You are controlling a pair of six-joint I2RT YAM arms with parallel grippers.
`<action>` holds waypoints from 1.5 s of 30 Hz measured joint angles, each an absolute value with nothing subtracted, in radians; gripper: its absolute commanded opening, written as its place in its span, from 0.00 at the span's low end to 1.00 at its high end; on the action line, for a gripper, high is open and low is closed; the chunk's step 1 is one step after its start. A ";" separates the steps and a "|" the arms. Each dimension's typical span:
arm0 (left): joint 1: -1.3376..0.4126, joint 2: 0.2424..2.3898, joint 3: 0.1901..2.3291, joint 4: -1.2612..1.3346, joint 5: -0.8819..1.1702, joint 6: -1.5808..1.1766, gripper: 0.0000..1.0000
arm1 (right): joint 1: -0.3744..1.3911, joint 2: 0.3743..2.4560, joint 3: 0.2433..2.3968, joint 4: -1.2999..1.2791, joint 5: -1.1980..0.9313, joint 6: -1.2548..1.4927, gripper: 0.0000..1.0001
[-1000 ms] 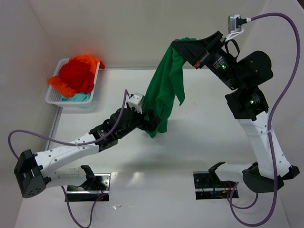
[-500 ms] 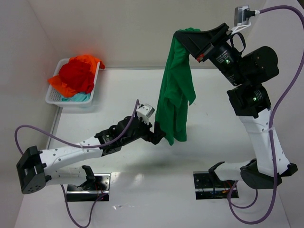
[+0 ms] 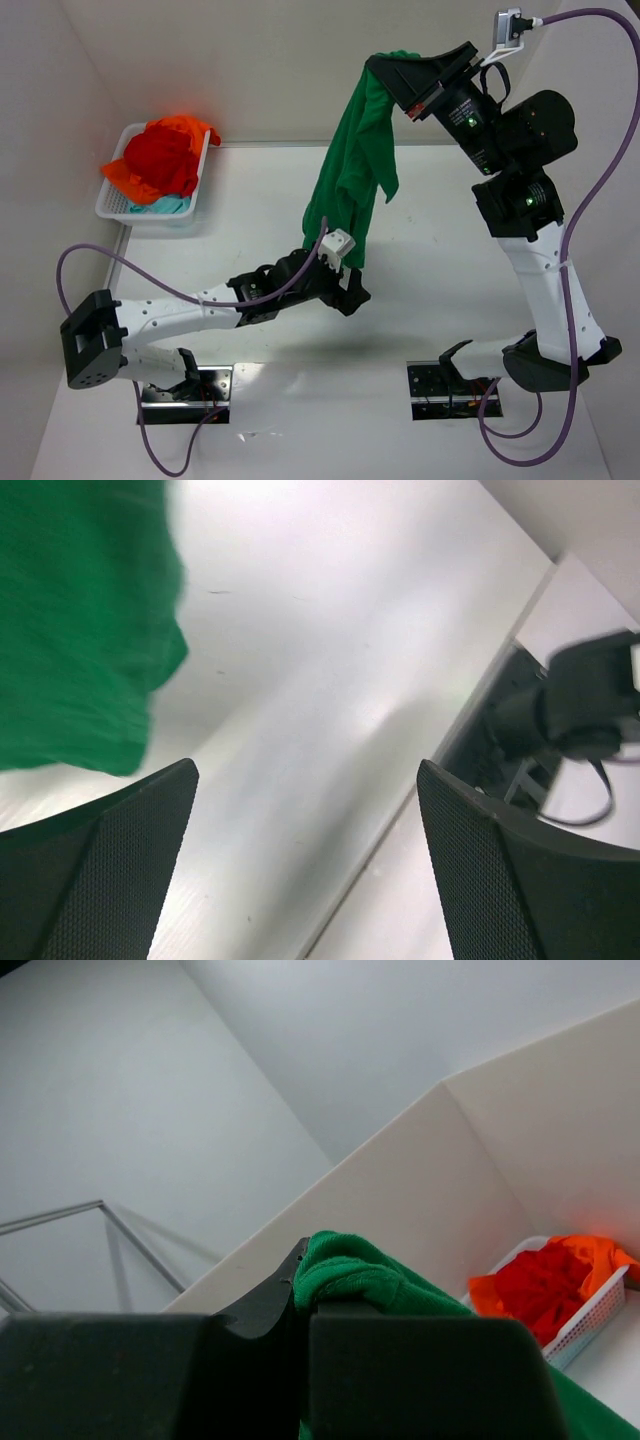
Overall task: Fold and stack the t-shirts
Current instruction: Move the tshirt to the center of the board
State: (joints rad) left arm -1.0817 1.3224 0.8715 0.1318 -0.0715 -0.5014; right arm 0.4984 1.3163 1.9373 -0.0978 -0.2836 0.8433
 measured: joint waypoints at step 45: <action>-1.108 1.512 0.904 0.411 -0.181 -0.505 0.00 | 0.498 1.169 1.856 -0.118 -0.215 0.850 0.00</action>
